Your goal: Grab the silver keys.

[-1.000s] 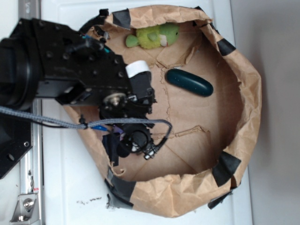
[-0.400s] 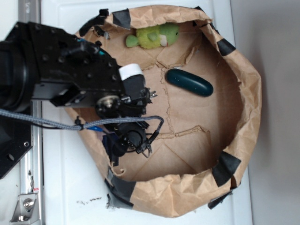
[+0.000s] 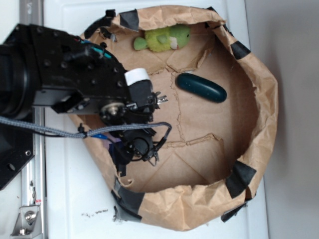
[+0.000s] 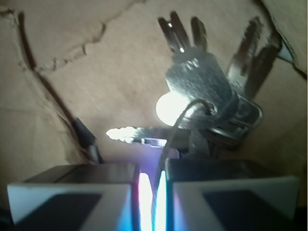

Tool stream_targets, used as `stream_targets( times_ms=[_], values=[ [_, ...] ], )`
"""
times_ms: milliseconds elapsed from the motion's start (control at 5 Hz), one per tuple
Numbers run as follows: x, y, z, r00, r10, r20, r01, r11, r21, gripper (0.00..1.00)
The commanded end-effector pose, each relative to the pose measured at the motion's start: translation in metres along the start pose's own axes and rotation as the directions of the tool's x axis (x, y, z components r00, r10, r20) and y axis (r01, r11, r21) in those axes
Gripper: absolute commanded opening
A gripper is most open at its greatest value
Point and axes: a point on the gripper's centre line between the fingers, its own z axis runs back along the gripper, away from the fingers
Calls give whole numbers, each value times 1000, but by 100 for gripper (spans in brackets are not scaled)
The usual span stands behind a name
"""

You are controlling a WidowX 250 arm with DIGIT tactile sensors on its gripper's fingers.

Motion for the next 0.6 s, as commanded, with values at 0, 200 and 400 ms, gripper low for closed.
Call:
stream_targets(
  times_ms=[0,200,400],
  values=[
    [-1,-43,79,979,-179,97,187,978,-91,0],
    [-9,-52,129,943,-170,285,233,950,-207,0],
    [21,-74,167,969,-155,192,184,972,-145,0]
  ],
)
